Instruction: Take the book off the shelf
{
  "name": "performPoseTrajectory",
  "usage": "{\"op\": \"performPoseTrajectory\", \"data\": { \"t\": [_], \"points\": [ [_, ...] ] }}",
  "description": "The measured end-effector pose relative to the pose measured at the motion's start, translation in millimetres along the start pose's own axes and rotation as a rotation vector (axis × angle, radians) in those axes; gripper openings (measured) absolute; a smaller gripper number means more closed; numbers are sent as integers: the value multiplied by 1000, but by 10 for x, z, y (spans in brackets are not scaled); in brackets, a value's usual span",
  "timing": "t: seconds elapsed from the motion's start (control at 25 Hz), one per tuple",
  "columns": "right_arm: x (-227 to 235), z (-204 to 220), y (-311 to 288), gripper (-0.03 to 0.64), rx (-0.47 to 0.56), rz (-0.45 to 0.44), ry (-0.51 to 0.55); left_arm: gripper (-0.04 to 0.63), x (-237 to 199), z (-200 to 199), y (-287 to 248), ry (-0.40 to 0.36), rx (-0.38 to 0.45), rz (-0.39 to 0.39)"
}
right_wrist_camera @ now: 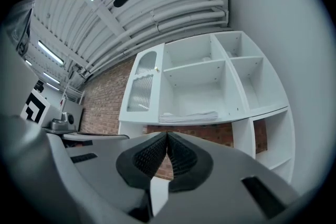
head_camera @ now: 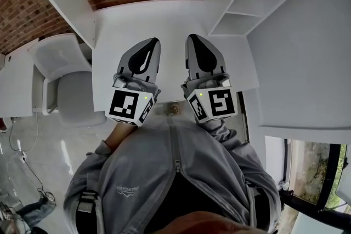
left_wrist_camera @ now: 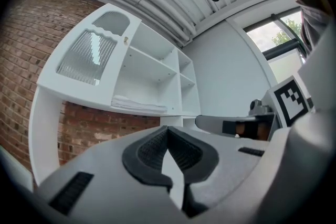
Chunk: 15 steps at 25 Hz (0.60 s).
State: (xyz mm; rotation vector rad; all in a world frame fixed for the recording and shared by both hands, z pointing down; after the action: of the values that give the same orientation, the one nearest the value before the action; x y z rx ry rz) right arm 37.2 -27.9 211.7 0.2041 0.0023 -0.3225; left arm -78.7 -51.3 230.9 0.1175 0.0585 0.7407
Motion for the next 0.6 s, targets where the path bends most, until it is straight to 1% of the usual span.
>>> {"op": "performPoseTrajectory", "data": {
  "t": [0.32,0.6],
  "points": [
    [527,63,-304,26,13,-85,-15,8,54,48,-528,-13,8,-78],
    [852,93,-504,26,30,-175,-9,8,100,72,-856,-22,35,-156]
  ]
}}
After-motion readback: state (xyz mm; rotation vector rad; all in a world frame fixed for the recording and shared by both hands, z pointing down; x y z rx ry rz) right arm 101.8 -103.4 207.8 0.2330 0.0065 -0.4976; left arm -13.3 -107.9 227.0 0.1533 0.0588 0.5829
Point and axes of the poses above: the fingertips, and each gripper's own axes: y backward along the fingers, x to its right, z out of its underside, the point moved 4 cm from there along y, backward along the fingers, and after that the axes turned 3 degrees about -z, right-handed, at the moved point
